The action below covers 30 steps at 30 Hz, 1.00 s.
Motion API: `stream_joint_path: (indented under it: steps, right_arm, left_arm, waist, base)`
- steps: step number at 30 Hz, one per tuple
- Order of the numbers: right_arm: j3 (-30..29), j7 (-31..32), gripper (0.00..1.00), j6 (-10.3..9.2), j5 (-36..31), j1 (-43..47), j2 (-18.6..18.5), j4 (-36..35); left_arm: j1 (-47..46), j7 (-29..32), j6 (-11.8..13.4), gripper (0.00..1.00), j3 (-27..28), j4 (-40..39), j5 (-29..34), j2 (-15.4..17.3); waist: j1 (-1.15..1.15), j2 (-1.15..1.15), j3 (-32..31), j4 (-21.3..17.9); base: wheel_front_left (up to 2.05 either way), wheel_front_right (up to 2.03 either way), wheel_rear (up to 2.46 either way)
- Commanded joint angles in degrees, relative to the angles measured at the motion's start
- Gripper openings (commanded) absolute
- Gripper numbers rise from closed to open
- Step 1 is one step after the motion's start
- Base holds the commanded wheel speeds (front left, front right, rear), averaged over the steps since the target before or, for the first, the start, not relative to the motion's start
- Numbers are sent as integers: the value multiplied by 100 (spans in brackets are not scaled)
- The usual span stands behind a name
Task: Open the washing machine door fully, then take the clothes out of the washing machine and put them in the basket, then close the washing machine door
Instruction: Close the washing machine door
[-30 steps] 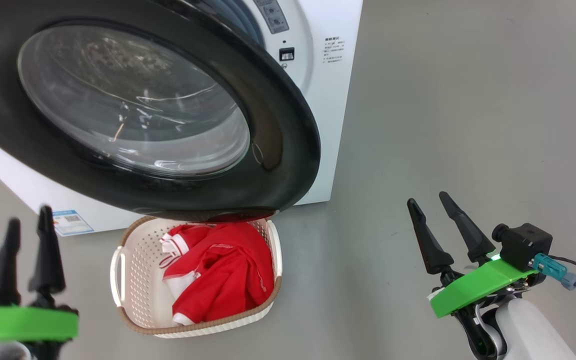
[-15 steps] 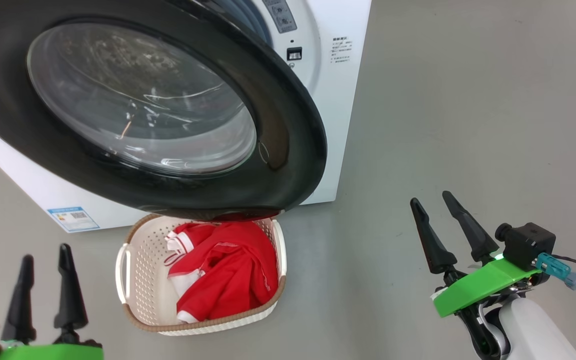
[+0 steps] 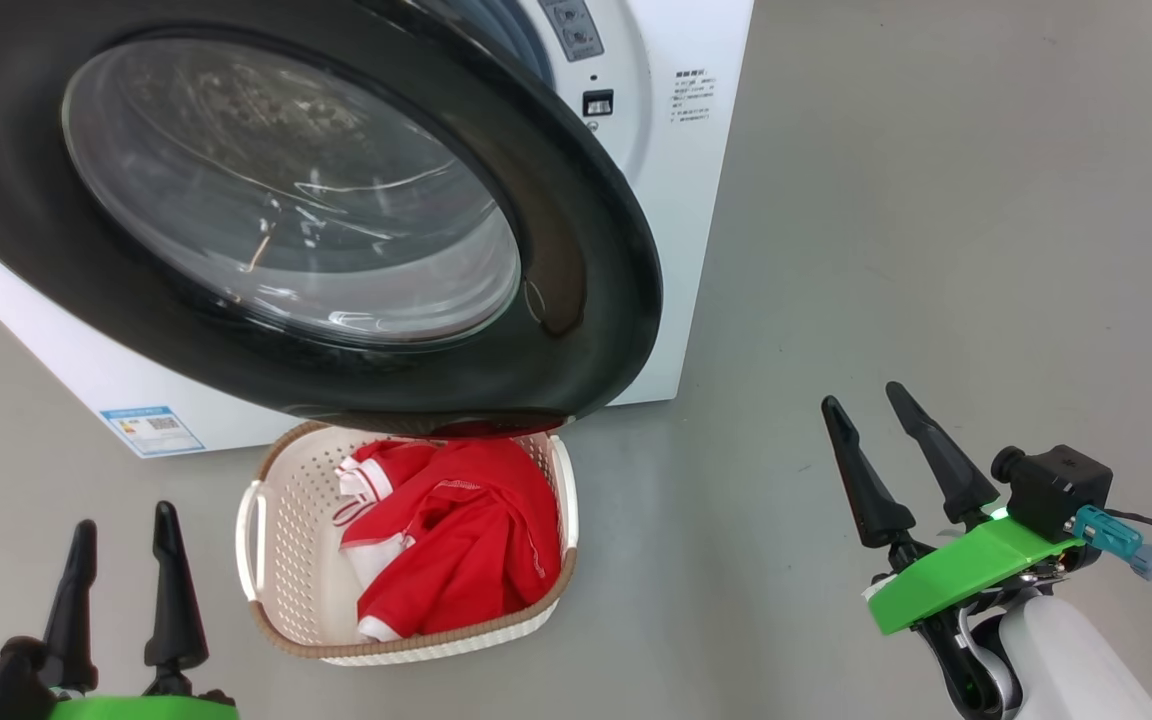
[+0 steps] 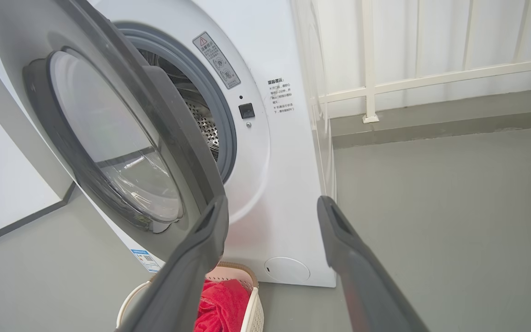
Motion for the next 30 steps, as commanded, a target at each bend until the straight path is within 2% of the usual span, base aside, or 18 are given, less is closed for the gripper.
stream_joint_path:
  steps: [1,11,30]
  right_arm:
    - [108,-28,100,16,-59,31,-22,-145]
    - [153,-28,100,16,-50,48,-38,-126]
    - [234,-28,100,16,-39,48,-57,-110]
  left_arm:
    - [-49,-69,-8,100,250,-153,92,29]
    - [33,-70,-79,100,373,-216,410,-122]
    - [81,-71,-173,100,412,-233,611,-234]
  waist:
    - [0,0,-4,2]
    - [0,0,-45,14]
    - [0,0,-46,5]
  base:
    - [0,0,0]
    - [0,0,0]
    - [0,0,0]
